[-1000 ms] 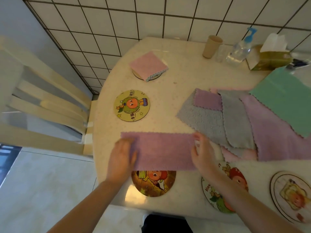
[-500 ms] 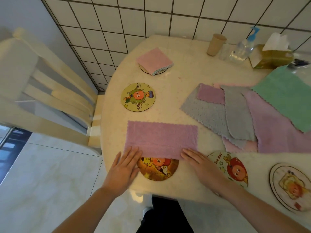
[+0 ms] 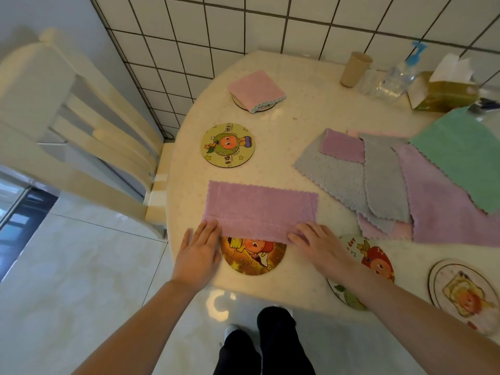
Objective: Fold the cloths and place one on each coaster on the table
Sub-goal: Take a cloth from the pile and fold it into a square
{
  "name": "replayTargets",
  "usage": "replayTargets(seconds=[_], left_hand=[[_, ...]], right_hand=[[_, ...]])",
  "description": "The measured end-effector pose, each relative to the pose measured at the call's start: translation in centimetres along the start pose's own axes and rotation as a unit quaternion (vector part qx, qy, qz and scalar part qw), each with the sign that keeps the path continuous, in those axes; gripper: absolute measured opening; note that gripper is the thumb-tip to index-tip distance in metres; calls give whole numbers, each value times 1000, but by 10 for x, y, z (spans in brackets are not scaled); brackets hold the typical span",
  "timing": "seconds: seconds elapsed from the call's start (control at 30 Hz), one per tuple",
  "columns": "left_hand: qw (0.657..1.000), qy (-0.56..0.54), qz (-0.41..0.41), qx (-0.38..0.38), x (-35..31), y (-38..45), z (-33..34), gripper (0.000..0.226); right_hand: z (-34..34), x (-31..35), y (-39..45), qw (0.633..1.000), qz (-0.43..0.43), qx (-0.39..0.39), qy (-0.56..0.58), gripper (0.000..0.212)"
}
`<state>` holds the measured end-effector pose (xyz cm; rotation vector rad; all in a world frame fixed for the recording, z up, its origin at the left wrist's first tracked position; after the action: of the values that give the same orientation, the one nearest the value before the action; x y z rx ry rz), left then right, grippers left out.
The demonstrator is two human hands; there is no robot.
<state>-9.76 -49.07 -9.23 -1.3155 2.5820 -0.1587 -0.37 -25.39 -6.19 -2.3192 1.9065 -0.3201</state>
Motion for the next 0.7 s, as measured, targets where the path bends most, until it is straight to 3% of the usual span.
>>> replayTargets(seconds=[0.17, 0.27, 0.4, 0.6, 0.7], left_hand=[[996, -9, -83, -20, -24, 9, -10, 53], [998, 3, -22, -54, -65, 13, -13, 58], [998, -22, 33, -41, -127, 24, -2, 65], [992, -60, -93, -54, -161, 46, 2, 57], [987, -79, -132, -39, -162, 49, 2, 59]], right_hand=[[10, -12, -2, 999, -44, -27, 12, 64], [11, -19, -2, 993, -93, -67, 8, 38], [-9, -25, -1, 980, -159, -108, 43, 26], [-54, -27, -3, 949, -281, -83, 117, 39], [-70, -41, 12, 939, -311, -84, 120, 28]])
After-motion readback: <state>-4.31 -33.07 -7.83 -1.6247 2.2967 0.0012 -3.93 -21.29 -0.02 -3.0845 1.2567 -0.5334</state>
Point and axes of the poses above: each hand's wrist, its own y-axis towards the middle knuckle, its own z-axis out of the palm, x = y × z, the point moved 7 cm from there along y, towards the middle knuckle, and after that the axes turned 4 degrees about y, right-handed, at the moved point
